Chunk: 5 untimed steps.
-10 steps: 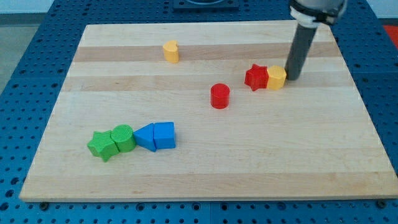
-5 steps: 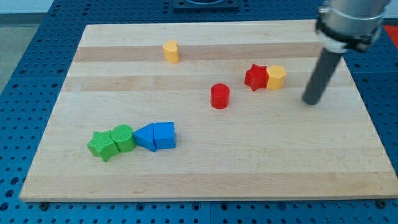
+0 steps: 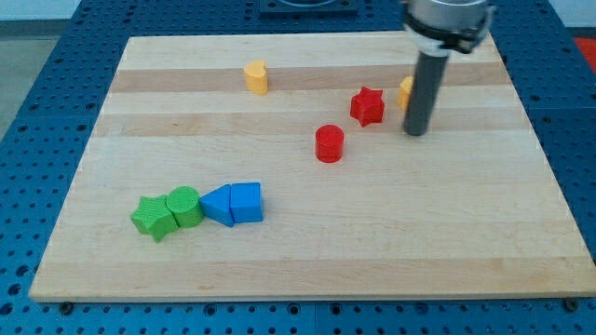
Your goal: Push yellow hexagon into yellow heart
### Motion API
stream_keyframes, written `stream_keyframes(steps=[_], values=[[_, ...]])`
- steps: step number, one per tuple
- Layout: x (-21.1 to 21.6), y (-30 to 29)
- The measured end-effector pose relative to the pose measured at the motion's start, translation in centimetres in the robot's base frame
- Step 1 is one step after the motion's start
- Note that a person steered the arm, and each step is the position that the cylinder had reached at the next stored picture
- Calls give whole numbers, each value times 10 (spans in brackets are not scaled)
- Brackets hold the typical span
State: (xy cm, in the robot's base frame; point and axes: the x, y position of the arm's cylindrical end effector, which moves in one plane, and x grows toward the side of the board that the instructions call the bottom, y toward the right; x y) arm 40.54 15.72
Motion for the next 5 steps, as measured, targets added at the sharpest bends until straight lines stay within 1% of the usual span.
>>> stream_keyframes(steps=[1, 2, 3, 4, 5], values=[[-27, 22], [-69, -11], [-109, -86], [-126, -133], [-132, -118]])
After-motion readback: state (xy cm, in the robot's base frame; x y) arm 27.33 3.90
